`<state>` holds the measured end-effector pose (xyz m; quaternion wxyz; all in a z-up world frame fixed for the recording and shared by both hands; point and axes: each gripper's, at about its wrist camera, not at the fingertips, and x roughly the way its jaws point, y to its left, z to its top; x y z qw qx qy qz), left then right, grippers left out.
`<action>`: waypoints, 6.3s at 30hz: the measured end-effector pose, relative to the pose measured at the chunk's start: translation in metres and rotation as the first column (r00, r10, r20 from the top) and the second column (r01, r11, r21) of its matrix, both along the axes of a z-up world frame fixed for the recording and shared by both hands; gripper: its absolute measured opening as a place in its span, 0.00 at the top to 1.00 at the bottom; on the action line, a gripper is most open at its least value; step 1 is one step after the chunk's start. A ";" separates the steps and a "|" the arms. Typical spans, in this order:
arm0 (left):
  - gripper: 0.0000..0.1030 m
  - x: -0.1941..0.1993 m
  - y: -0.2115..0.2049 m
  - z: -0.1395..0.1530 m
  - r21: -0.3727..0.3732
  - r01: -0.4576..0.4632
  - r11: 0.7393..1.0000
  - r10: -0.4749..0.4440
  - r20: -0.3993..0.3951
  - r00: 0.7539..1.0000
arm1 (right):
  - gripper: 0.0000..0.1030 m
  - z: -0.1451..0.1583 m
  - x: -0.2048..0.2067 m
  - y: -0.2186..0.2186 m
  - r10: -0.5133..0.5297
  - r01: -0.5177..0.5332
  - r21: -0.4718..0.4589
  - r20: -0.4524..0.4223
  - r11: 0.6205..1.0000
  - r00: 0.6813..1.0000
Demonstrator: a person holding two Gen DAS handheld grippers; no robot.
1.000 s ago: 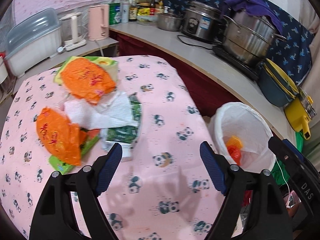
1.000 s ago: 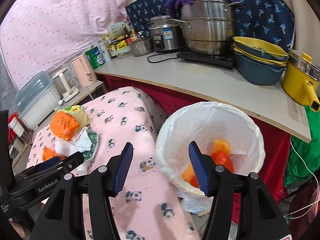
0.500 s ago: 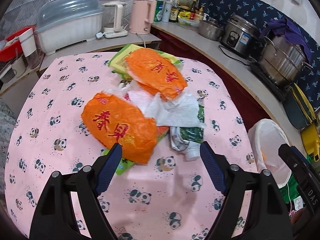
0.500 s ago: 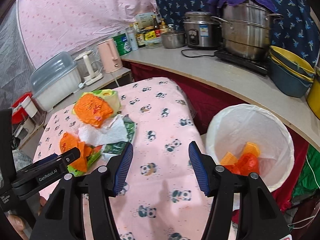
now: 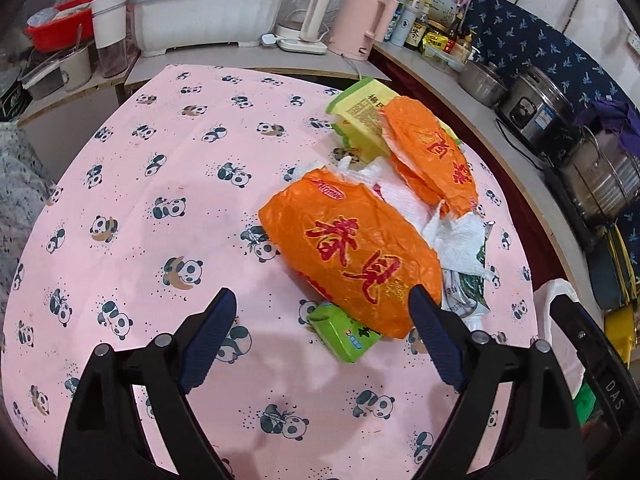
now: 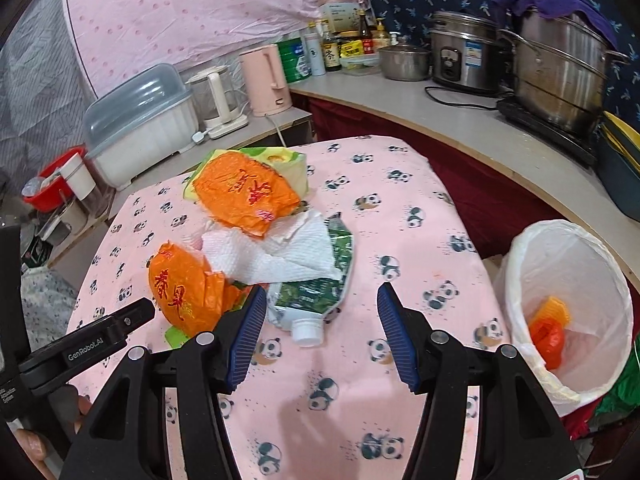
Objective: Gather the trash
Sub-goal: 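Move both tools back to the remaining trash on the table, then grasp an orange plastic bag with the left tool while the right tool grasps another orange bag, then carry both orange bags over the white-lined bin, then open both tools to drop the orange bags into the bin, then move both tools back to the white paper towels on the table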
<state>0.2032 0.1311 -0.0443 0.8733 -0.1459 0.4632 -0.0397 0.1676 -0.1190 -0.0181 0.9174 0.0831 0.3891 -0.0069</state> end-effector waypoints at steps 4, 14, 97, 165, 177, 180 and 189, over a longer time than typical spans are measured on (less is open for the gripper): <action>0.17 0.011 0.010 -0.010 -0.076 -0.004 0.997 0.000 -0.043 0.999 | 0.45 -0.003 0.013 0.010 0.013 -0.013 -0.001 -0.006 1.000 1.000; 0.15 0.049 0.010 -0.044 -0.293 -0.035 0.955 -0.013 -0.161 0.987 | 0.45 -0.011 0.053 0.018 0.022 -0.021 0.039 -0.023 0.999 0.999; 0.89 -0.082 -0.355 0.055 0.025 0.616 0.787 -0.616 0.077 0.784 | 0.85 -0.013 -0.169 -0.282 -0.504 0.502 0.082 0.002 0.861 0.864; 0.27 -0.023 -0.209 0.029 0.128 0.334 0.934 -0.348 0.109 0.931 | 0.49 0.007 -0.085 -0.165 -0.284 0.282 0.063 0.029 0.957 0.958; 0.26 -0.002 -0.118 0.014 0.145 0.200 0.969 -0.212 0.076 0.974 | 0.49 0.002 -0.045 -0.079 -0.125 0.125 0.044 0.006 0.991 0.992; 0.26 0.005 -0.094 0.009 0.138 0.162 0.977 -0.172 0.065 0.983 | 0.49 0.000 -0.034 -0.057 -0.086 0.086 0.035 -0.002 0.996 0.996; 0.26 0.024 -0.034 -0.001 0.147 0.077 0.986 -0.087 0.061 0.994 | 0.49 -0.012 0.005 -0.002 0.007 -0.006 0.025 -0.038 1.000 0.999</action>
